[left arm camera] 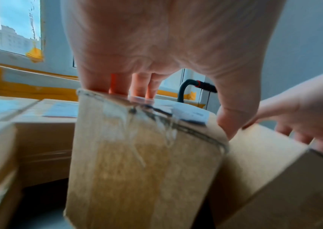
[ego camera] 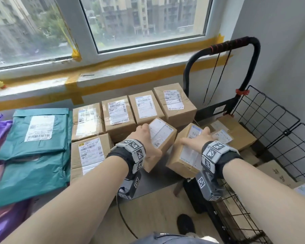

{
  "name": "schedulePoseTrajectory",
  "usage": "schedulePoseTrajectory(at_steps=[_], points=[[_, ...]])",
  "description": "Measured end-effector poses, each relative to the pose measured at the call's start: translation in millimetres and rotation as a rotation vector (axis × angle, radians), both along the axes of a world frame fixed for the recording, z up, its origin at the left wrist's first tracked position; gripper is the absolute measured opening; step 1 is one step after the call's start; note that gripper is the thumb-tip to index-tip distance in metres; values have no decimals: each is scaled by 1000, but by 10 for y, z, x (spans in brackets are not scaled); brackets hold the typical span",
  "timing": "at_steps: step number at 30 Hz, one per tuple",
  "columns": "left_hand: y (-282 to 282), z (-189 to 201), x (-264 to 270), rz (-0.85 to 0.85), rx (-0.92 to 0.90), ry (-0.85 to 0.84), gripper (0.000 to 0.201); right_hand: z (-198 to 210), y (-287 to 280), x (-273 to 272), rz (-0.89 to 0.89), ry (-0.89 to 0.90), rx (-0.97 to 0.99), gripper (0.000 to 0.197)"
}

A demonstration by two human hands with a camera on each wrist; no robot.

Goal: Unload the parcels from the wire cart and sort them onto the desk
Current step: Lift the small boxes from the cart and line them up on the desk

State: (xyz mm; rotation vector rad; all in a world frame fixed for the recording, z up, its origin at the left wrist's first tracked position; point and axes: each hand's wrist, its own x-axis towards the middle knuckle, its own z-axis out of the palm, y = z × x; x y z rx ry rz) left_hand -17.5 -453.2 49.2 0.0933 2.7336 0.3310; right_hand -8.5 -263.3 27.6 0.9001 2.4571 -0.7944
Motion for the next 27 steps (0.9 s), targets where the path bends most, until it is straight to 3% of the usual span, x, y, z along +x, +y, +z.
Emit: schedulePoseTrajectory(at_steps=[8, 13, 15, 18, 19, 23, 25, 27], points=[[-255, -225, -13, 34, -44, -22, 86, -234, -363, -66, 108, -91, -59, 95], [-360, -299, -84, 27, -49, -35, 77, -515, -418, -249, 155, -124, -211, 96], [-397, -265, -122, -6, -74, -43, 69, -478, -450, -296, 146, -133, -328, 86], [-455, -226, -165, -4, -92, -56, 46, -324, -536, -264, 138, -179, -434, 54], [-467, -212, -167, 11, -97, -73, 43, -300, -547, -254, 172, -201, -411, 54], [-481, -156, -98, 57, -93, -91, 54, -290, -527, -388, 510, -91, -150, 100], [-521, -156, -46, 100, -125, -95, 70, -254, -539, -479, 644, -13, -197, 108], [-575, -180, 8, 130, -177, -82, 72, -227, -587, -524, 728, 41, -285, 105]])
